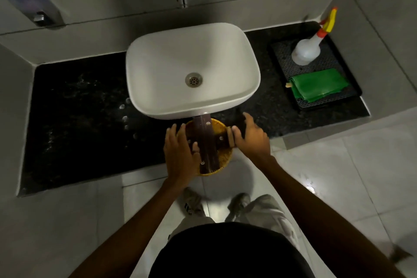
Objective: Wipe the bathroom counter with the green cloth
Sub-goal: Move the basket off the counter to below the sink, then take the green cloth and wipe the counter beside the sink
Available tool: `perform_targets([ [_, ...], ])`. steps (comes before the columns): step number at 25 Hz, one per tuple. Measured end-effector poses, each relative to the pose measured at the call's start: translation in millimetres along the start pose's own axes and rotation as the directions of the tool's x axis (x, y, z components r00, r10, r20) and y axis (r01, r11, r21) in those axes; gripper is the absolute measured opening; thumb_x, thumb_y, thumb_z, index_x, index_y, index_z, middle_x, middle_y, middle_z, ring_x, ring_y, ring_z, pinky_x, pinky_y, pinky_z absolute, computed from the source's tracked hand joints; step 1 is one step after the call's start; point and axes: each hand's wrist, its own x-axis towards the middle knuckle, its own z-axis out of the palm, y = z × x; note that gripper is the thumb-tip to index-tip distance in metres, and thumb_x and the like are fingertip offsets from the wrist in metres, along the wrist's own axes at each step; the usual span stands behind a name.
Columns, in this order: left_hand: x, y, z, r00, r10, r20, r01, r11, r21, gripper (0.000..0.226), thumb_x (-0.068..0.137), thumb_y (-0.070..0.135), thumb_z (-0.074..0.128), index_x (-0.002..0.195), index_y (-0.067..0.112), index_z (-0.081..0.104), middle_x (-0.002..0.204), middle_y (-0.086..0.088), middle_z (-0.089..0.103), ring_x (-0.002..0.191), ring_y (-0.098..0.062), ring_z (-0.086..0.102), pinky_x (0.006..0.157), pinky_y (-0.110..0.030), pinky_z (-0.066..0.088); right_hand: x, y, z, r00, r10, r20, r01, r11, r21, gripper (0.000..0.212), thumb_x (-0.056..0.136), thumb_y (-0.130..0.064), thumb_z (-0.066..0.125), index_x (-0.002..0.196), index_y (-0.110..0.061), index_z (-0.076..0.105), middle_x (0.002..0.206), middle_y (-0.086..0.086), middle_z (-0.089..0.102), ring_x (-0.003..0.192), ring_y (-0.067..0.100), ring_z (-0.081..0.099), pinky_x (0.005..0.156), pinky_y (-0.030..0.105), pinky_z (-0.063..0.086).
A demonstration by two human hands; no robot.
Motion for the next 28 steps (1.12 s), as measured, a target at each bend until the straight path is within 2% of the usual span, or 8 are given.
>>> perform_targets([
  [3,20,55,24,0.935,0.35,-0.055,-0.351,0.936,-0.006,0.058,0.098,0.029,0.058,0.152,0.011,0.048,0.161,-0.014,0.045,0.153,-0.034,0.038,0.124,-0.048,0.034,29,44,-41,0.987,0.085,-0.138,-0.067,0.989,0.129,0.06,0.1,-0.038,0.055,0.152,-0.011,0.039,0.137,0.022,0.062,0.123,0.042,0.06,0.097,0.049,0.05],
  [8,88,208,110,0.787,0.6,0.144,-0.599,0.799,-0.052,0.067,0.101,0.033,0.053,0.157,0.0,0.039,0.165,-0.022,0.038,0.158,-0.041,0.027,0.129,-0.047,0.027,128,159,-119,0.963,0.194,-0.187,-0.194,0.981,0.02,0.068,0.1,-0.028,0.054,0.158,-0.002,0.027,0.164,0.024,0.027,0.152,0.042,0.023,0.124,0.05,0.024],
  [13,158,321,192,0.792,0.379,0.479,-0.417,0.908,-0.029,0.075,0.107,0.042,0.043,0.165,0.004,0.015,0.175,-0.017,0.012,0.164,-0.035,-0.001,0.132,-0.046,0.013,208,243,-162,0.941,0.312,-0.132,-0.314,0.95,0.012,0.074,0.101,-0.032,0.053,0.16,-0.006,0.019,0.168,0.023,0.014,0.155,0.042,0.012,0.123,0.053,0.019],
  [18,219,375,236,0.808,0.18,0.561,-0.312,0.939,0.148,0.079,0.106,0.051,0.043,0.166,0.012,0.009,0.171,-0.017,0.02,0.16,-0.04,0.014,0.127,-0.052,0.022,262,284,-171,0.883,0.467,-0.051,-0.469,0.883,-0.036,0.079,0.093,-0.043,0.06,0.154,-0.004,0.029,0.153,0.025,0.04,0.139,0.045,0.039,0.113,0.055,0.034],
  [20,233,385,243,0.816,0.131,0.564,-0.318,0.915,0.248,0.076,0.101,0.054,0.053,0.16,0.013,0.029,0.158,-0.02,0.039,0.15,-0.043,0.031,0.119,-0.053,0.032,278,297,-174,0.857,0.516,0.016,-0.516,0.856,0.041,0.071,0.086,-0.042,0.067,0.141,-0.001,0.048,0.14,0.025,0.055,0.128,0.044,0.053,0.109,0.053,0.043],
  [23,247,393,228,0.773,0.109,0.625,-0.208,0.974,0.088,0.033,0.092,0.049,0.068,0.1,0.017,0.067,0.11,-0.012,0.063,0.126,-0.04,0.056,0.096,-0.041,0.046,292,303,-186,0.857,0.496,0.137,-0.512,0.794,0.327,0.052,0.083,-0.034,0.074,0.119,0.002,0.066,0.12,0.021,0.07,0.094,0.032,0.067,0.088,0.043,0.06],
  [25,249,392,202,0.697,0.094,0.711,0.128,0.959,-0.252,0.024,0.091,0.032,0.075,0.104,0.012,0.071,0.112,-0.009,0.069,0.121,-0.036,0.065,0.093,-0.038,0.054,294,292,-202,0.861,0.461,0.213,-0.479,0.598,0.643,0.047,0.082,-0.027,0.08,0.119,-0.001,0.07,0.121,0.018,0.073,0.094,0.027,0.071,0.078,0.037,0.061],
  [28,240,384,145,0.687,0.093,0.72,0.483,0.681,-0.55,0.037,0.093,0.014,0.071,0.128,0.007,0.064,0.131,-0.019,0.07,0.118,-0.036,0.07,0.103,-0.05,0.057,275,257,-218,0.938,0.091,0.336,-0.335,-0.021,0.942,0.053,0.09,-0.034,0.073,0.135,-0.009,0.064,0.137,0.014,0.066,0.127,0.033,0.062,0.105,0.049,0.052],
])
